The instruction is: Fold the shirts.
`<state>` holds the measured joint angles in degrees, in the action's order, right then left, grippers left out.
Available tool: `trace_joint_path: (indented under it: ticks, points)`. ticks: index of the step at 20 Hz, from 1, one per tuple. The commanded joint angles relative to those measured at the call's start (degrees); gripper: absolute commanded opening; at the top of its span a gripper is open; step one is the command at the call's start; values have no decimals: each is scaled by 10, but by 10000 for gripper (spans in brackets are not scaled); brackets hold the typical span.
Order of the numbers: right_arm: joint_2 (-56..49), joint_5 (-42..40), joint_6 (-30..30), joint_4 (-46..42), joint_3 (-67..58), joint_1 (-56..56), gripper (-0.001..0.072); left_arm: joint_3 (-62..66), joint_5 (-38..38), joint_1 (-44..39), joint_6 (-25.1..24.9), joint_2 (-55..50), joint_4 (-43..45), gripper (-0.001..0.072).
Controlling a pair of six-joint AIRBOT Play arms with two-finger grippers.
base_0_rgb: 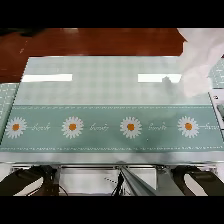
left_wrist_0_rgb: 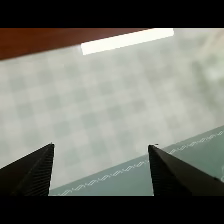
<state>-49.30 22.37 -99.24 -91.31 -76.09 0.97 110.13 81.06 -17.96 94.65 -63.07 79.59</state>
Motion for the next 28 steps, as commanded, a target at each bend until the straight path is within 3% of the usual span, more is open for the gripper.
trace_joint_path:
  ticks: [1, 10, 18, 19, 20, 21, 22, 28]
  points:
    - [89, 48, 6, -1, 0, 58, 21, 22, 9, 0, 0, 68, -16, 714]
    - [54, 229, 77, 17, 0, 183, 21, 22, 112, 0, 0, 95, -16, 713]
    - [-202, 253, 82, 53, 0, 483, 22, 4, 120, 0, 0, 88, 81, 713]
    - [-236, 252, 82, 52, 0, 507, 43, -7, 126, 0, 0, 88, 88, 713]
    - [-262, 252, 82, 48, 0, 521, 193, -22, 129, 0, 0, 88, 90, 713]
    - [-281, 257, 82, 36, 0, 528, 425, -38, 133, 0, 0, 88, 90, 713]
    - [-288, 265, 82, 20, 0, 527, 499, -57, 133, 0, 0, 88, 90, 713]
    - [-194, 446, 49, -238, 0, 436, 535, -244, 103, 0, 0, 88, 89, 713]
